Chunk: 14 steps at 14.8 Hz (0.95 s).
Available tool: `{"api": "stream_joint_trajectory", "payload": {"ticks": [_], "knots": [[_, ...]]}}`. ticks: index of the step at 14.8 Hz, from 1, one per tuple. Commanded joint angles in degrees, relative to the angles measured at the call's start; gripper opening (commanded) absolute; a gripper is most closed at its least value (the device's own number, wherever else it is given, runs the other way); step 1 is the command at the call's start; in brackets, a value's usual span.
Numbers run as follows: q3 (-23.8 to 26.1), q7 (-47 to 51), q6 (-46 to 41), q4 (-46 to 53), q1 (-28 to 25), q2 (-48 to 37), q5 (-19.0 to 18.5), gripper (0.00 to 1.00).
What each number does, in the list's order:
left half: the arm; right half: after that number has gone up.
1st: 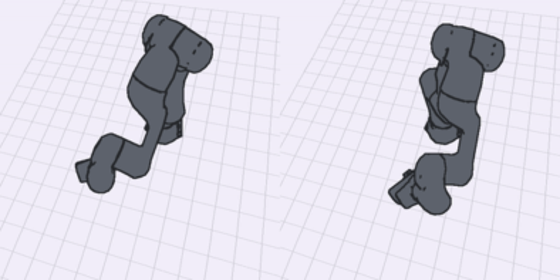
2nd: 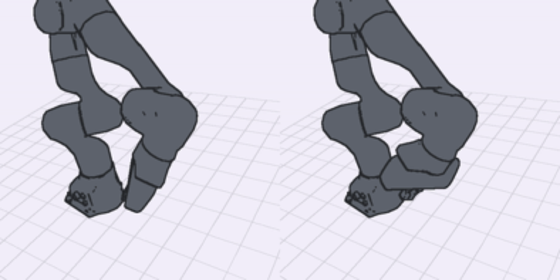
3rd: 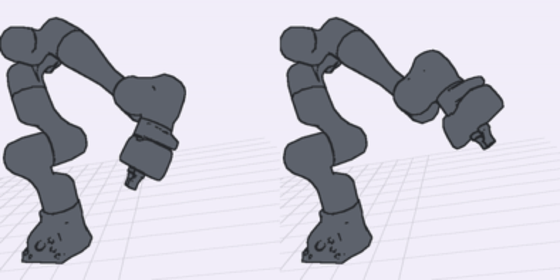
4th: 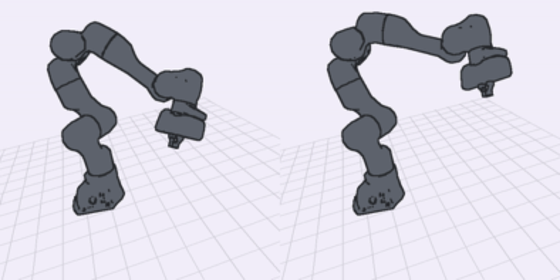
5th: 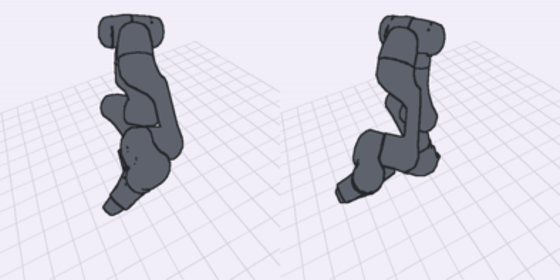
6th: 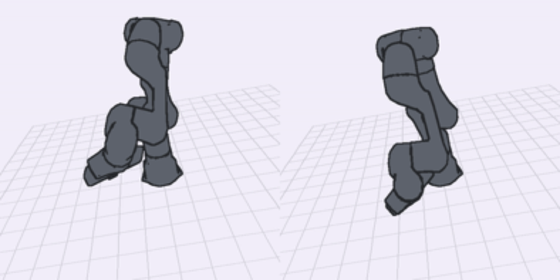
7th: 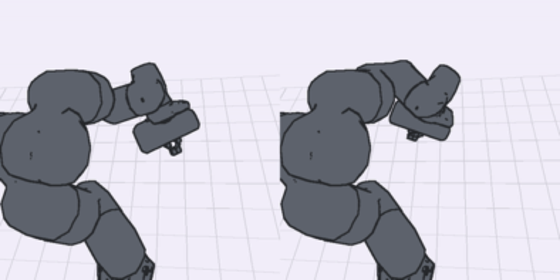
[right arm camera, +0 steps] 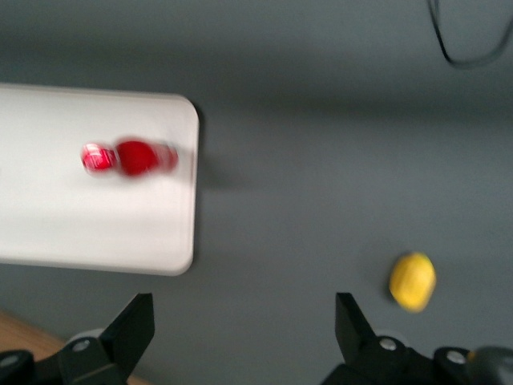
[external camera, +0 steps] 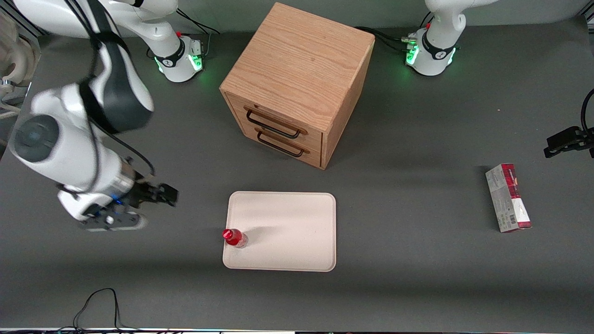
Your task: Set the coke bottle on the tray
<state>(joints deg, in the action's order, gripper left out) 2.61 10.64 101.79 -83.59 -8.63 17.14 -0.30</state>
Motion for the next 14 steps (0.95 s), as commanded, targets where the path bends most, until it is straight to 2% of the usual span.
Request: {"api": "stream_joint_trajectory", "payload": {"ticks": [1, 3, 6, 14], "knots": [[-6.0, -4.7, -0.8, -15.1, -0.3, -15.5, 4.6, 1.00], [-7.9, -4.8, -0.9, -20.0, -0.4, -21.5, 4.5, 1.00], [-8.9, -3.8, -1.4, -23.5, -0.9, -26.2, 3.8, 1.00], [-8.8, -1.8, -4.1, -22.2, -0.9, -26.3, 0.5, 1.00]]}}
